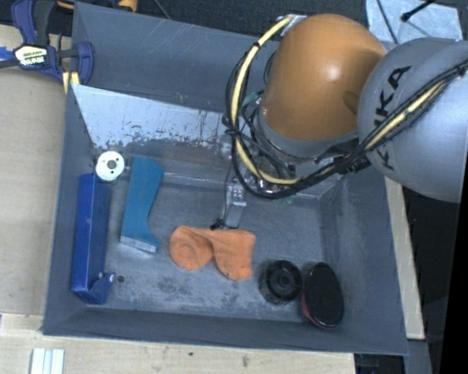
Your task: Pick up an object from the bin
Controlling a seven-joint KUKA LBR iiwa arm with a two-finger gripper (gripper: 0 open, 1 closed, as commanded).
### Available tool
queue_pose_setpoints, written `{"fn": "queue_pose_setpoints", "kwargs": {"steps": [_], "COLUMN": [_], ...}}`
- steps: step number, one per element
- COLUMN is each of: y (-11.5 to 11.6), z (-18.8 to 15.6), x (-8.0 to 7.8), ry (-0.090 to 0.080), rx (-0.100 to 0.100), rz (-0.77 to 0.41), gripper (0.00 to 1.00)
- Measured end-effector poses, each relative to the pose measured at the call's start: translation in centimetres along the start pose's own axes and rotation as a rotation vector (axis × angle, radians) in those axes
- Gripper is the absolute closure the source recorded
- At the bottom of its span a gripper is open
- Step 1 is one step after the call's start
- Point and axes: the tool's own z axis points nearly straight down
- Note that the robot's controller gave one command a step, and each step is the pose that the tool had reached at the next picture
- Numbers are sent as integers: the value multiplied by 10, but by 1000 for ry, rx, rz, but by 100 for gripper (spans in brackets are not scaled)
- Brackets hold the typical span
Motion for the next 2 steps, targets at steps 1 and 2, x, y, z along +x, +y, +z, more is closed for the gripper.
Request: {"fn": "queue_pose_setpoints", "kwargs": {"steps": [1,2], "y": [-1,-23], "z": [-5,38], "x": [-1,33], "ry": [-9,-15], "rx": [-1,-2], "rz": [3,-14], "gripper": [0,0]}}
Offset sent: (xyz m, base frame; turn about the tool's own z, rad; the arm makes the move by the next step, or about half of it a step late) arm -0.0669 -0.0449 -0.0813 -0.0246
